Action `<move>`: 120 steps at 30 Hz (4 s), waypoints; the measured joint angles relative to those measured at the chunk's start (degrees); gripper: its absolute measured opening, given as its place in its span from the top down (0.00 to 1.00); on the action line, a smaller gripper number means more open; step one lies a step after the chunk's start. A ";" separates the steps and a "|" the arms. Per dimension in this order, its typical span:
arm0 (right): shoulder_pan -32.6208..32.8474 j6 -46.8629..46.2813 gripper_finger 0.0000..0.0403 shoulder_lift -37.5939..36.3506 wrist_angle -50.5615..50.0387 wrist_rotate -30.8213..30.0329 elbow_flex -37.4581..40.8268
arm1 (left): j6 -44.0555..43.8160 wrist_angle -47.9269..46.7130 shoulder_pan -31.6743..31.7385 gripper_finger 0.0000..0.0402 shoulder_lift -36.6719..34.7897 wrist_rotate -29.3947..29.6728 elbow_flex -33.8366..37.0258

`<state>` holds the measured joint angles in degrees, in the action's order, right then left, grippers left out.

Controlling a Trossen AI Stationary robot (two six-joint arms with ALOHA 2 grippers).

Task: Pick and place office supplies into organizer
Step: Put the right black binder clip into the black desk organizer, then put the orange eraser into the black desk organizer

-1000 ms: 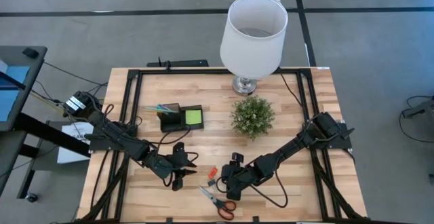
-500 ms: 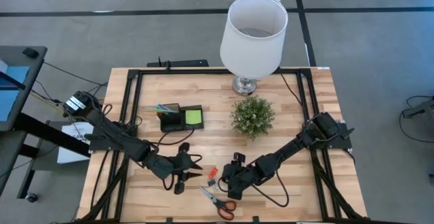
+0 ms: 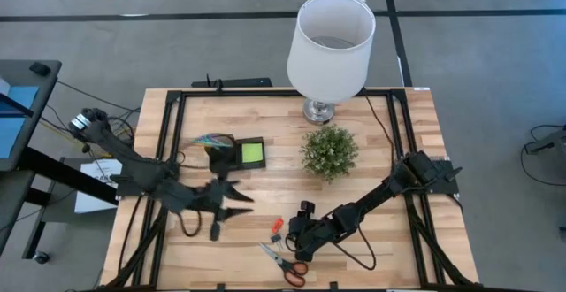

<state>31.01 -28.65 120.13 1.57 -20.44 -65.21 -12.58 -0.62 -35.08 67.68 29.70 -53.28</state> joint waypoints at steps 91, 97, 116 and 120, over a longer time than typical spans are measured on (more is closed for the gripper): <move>-28.25 26.49 0.67 20.40 15.07 3.57 -40.64 | 21.54 1.14 -10.27 0.76 -21.31 15.77 -0.23; -28.85 27.24 0.62 25.74 2.37 1.99 -50.22 | 19.44 -2.18 -10.29 0.76 -21.34 15.67 -0.23; -27.33 32.30 0.48 24.21 -2.91 -0.57 -51.31 | 14.97 -5.10 -10.29 0.76 -21.20 15.05 -0.23; -24.41 33.22 0.50 19.59 -11.00 -0.42 -52.02 | 14.92 -5.14 -10.29 0.76 -21.20 15.05 -0.23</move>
<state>6.59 4.56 139.72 -9.43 -20.86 -117.23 2.33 -5.76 -45.36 46.48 44.75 -53.52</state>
